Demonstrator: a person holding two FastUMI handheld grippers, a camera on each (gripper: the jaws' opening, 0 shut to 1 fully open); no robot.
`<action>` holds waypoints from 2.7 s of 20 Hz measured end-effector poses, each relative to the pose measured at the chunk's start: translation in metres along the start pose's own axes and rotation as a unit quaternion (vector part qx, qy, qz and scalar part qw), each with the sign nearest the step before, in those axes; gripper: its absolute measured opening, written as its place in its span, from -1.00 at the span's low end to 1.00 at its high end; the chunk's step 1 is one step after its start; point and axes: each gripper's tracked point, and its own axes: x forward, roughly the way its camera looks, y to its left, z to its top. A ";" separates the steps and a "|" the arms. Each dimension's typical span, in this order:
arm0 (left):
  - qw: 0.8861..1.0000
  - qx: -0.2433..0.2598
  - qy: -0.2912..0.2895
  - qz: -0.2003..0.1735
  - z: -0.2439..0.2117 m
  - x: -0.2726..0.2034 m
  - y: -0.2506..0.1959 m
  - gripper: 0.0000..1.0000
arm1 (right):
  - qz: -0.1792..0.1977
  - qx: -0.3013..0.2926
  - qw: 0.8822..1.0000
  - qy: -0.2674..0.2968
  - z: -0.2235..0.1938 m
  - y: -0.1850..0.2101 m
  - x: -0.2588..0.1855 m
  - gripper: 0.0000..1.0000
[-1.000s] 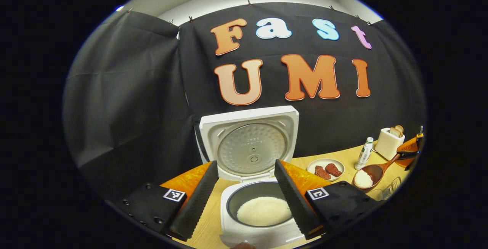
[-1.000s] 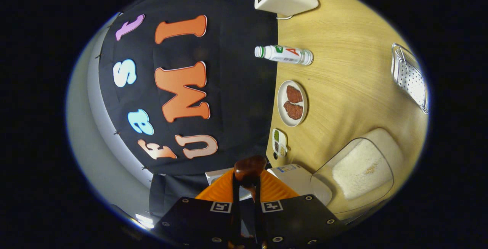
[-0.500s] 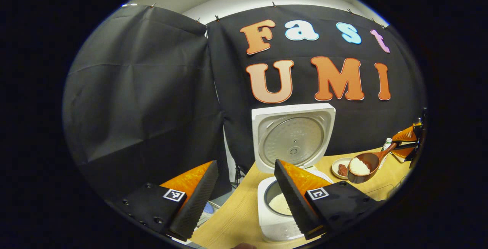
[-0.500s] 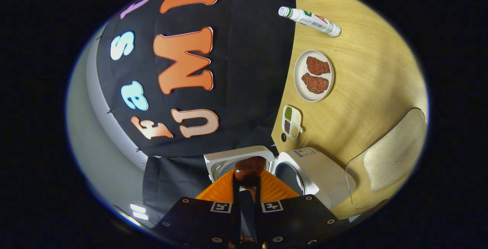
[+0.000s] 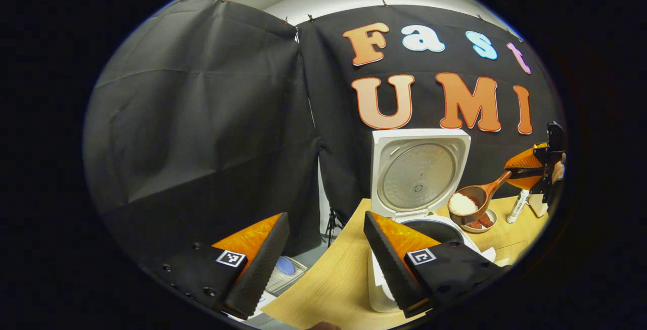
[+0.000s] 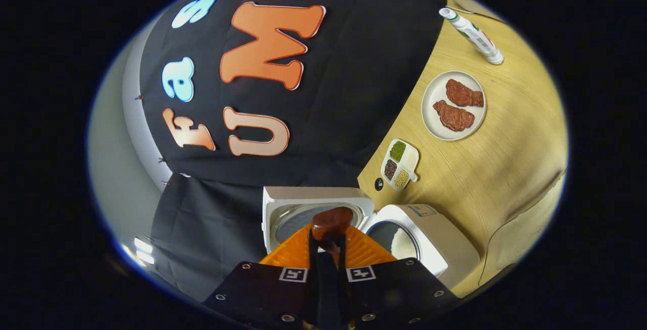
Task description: Close the left gripper, press the button to open the rice cooker; take a wooden spoon from the chopstick holder with the right hand, scoop a spoonful of rice and pour it into the rice cooker, then put the wooden spoon back into the chopstick holder.
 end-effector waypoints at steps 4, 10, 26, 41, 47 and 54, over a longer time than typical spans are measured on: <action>1.000 -0.002 0.005 0.014 -0.006 0.001 0.008 0.94 | -0.036 -0.094 0.995 -0.003 -0.012 0.004 0.016 -0.72; 1.000 -0.003 0.011 0.010 -0.011 0.003 0.001 0.93 | -0.055 -0.211 0.976 -0.012 -0.022 0.018 0.029 -0.72; 1.000 -0.003 0.015 0.016 -0.011 0.009 -0.008 1.00 | -0.025 -0.397 0.917 -0.039 -0.040 0.065 0.040 -0.72; 0.999 -0.004 0.025 0.026 -0.018 0.009 -0.008 0.94 | -0.004 -0.590 0.804 -0.081 -0.071 0.091 0.032 -0.72; 0.999 -0.006 0.031 0.035 -0.021 0.004 -0.003 1.00 | 0.017 -0.625 0.775 -0.095 -0.083 0.105 0.020 -0.72; 0.999 -0.001 0.037 0.031 -0.023 -0.004 -0.017 1.00 | 0.021 -0.553 0.829 -0.085 -0.057 0.100 -0.015 -0.72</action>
